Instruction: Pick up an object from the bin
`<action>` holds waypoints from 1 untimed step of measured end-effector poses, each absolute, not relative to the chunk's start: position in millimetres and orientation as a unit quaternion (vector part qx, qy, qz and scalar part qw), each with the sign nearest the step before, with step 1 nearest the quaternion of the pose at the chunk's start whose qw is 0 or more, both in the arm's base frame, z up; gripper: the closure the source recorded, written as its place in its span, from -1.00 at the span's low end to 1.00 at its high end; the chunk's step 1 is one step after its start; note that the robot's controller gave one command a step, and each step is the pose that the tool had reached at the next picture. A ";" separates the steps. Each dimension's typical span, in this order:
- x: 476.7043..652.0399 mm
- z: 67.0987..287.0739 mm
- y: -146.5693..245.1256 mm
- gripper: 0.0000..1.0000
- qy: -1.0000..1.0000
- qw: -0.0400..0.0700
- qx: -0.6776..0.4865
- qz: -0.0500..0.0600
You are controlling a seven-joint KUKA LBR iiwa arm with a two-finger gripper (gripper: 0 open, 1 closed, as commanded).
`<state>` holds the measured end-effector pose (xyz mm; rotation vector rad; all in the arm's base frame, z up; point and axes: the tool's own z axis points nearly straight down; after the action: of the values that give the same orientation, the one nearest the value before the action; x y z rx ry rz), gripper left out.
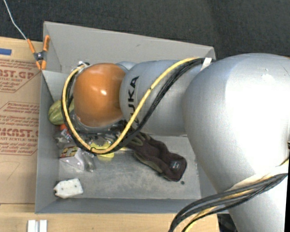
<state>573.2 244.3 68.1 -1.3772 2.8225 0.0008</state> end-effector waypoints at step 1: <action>553.4 70.5 245.8 1.00 0.927 0.003 -0.375 0.002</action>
Offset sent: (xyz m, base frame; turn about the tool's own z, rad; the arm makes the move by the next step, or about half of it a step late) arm 0.0000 0.0000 0.0000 0.0000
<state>553.4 245.8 70.5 -1.1767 2.9072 0.0077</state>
